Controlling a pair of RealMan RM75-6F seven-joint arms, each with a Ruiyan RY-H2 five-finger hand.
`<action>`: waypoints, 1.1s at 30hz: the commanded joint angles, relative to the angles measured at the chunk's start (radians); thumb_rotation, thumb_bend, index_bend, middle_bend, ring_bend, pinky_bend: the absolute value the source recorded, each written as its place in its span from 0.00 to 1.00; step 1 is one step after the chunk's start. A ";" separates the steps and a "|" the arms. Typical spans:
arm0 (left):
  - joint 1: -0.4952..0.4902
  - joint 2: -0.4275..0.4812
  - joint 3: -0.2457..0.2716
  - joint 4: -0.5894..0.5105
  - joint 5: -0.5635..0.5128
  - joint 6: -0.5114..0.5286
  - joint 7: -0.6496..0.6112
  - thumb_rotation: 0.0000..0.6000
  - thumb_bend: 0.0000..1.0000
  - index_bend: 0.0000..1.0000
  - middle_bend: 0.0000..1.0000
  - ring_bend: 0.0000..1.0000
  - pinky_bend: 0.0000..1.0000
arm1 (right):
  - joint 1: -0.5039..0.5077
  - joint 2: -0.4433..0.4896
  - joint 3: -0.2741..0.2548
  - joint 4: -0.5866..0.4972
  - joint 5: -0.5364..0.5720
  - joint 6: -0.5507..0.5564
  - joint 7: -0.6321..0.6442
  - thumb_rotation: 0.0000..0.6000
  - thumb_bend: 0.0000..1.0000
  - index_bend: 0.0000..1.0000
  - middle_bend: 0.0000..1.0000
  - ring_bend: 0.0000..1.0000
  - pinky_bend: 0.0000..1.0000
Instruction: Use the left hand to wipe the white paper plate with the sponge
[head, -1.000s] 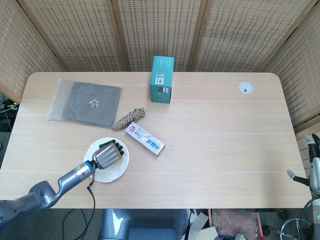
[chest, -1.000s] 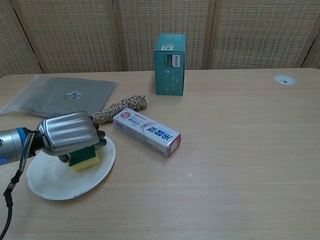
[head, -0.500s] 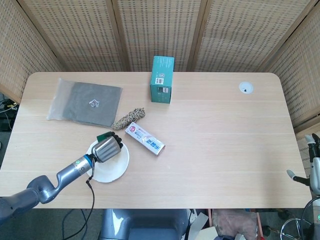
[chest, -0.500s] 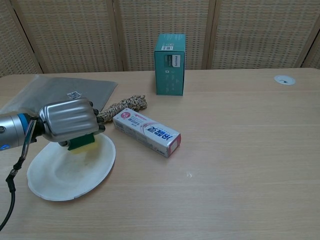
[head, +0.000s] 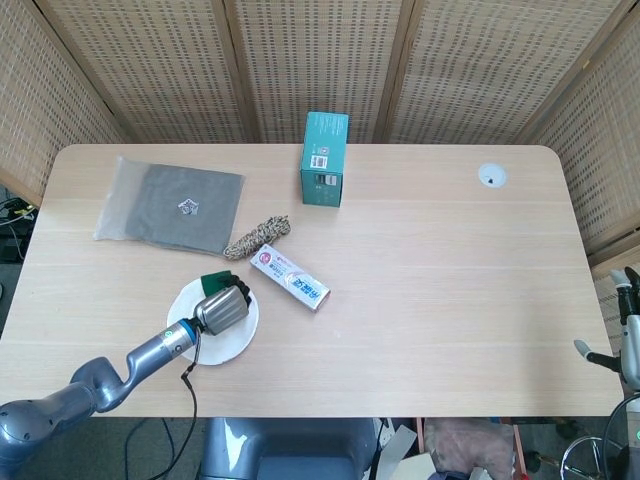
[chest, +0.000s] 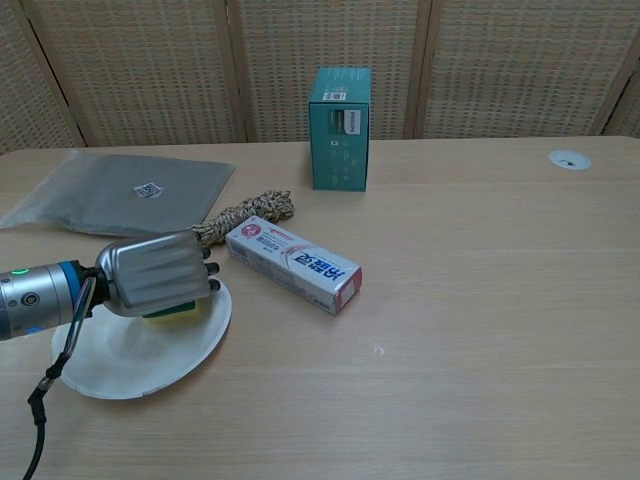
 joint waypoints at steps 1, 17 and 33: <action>-0.001 0.009 -0.007 -0.008 -0.001 0.020 -0.011 1.00 0.46 0.77 0.58 0.49 0.54 | -0.001 0.001 0.000 -0.001 -0.001 0.001 0.002 1.00 0.00 0.02 0.00 0.00 0.00; -0.007 0.071 0.010 -0.133 0.026 0.049 -0.021 1.00 0.46 0.77 0.59 0.49 0.54 | -0.004 0.004 -0.002 -0.005 -0.005 0.005 0.005 1.00 0.00 0.02 0.00 0.00 0.00; -0.007 0.048 -0.006 -0.106 0.020 0.053 -0.021 1.00 0.46 0.77 0.59 0.49 0.54 | -0.004 0.007 -0.001 -0.007 -0.003 0.005 0.010 1.00 0.00 0.02 0.00 0.00 0.00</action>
